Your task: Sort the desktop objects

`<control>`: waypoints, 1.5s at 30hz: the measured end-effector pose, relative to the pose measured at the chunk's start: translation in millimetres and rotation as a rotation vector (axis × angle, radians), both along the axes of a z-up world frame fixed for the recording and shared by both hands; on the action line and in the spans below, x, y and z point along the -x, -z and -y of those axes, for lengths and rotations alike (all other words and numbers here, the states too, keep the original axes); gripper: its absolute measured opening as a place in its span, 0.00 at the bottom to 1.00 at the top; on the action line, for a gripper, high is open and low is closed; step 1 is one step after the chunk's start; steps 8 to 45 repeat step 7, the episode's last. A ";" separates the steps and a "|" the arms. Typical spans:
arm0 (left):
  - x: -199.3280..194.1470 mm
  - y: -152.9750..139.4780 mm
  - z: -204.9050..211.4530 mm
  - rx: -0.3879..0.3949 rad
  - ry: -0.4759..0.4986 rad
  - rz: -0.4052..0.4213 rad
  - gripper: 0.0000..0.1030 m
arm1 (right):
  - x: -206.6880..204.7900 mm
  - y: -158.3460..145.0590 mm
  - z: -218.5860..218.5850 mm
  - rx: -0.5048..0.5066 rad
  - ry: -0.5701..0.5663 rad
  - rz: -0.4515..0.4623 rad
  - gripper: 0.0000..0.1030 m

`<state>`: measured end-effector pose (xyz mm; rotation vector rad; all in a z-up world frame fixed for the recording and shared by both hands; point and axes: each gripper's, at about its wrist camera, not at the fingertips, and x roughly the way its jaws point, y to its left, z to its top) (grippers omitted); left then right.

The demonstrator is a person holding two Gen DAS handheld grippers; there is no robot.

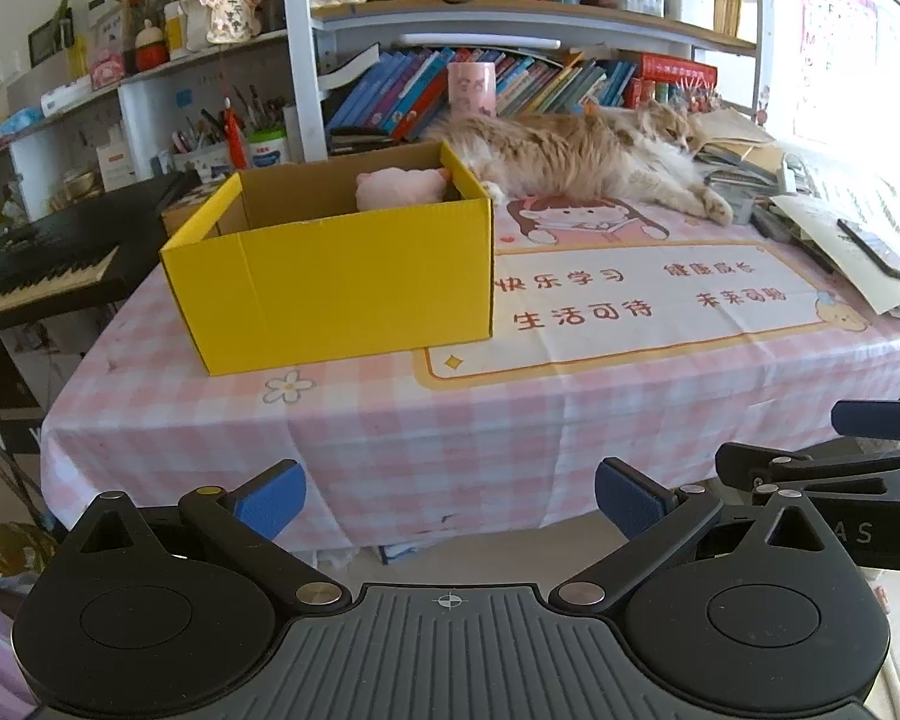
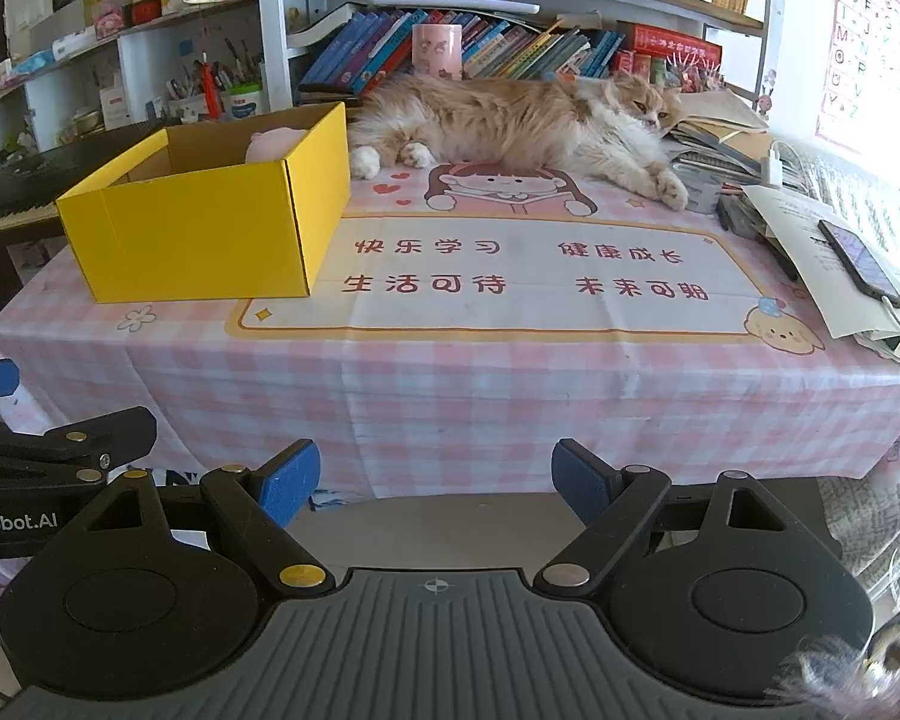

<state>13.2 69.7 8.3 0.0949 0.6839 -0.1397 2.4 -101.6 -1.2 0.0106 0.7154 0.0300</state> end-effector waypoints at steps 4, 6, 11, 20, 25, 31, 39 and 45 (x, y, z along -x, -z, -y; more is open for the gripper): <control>-1.1 -0.4 -0.8 0.007 0.002 0.007 1.00 | -4.1 1.3 -0.1 0.004 -0.003 -0.002 0.81; -2.1 -0.3 -0.9 0.006 0.001 0.004 1.00 | -4.4 1.3 -0.1 0.004 -0.002 -0.003 0.81; -2.9 -0.3 -1.1 0.005 0.000 0.002 1.00 | -4.3 1.1 -0.5 0.005 -0.002 -0.003 0.81; -2.9 -0.3 -1.1 0.005 0.000 0.002 1.00 | -4.3 1.1 -0.5 0.005 -0.002 -0.003 0.81; -2.9 -0.3 -1.1 0.005 0.000 0.002 1.00 | -4.3 1.1 -0.5 0.005 -0.002 -0.003 0.81; -2.9 -0.3 -1.1 0.005 0.000 0.002 1.00 | -4.3 1.1 -0.5 0.005 -0.002 -0.003 0.81; -2.9 -0.3 -1.1 0.005 0.000 0.002 1.00 | -4.3 1.1 -0.5 0.005 -0.002 -0.003 0.81; -2.9 -0.3 -1.1 0.005 0.000 0.002 1.00 | -4.3 1.1 -0.5 0.005 -0.002 -0.003 0.81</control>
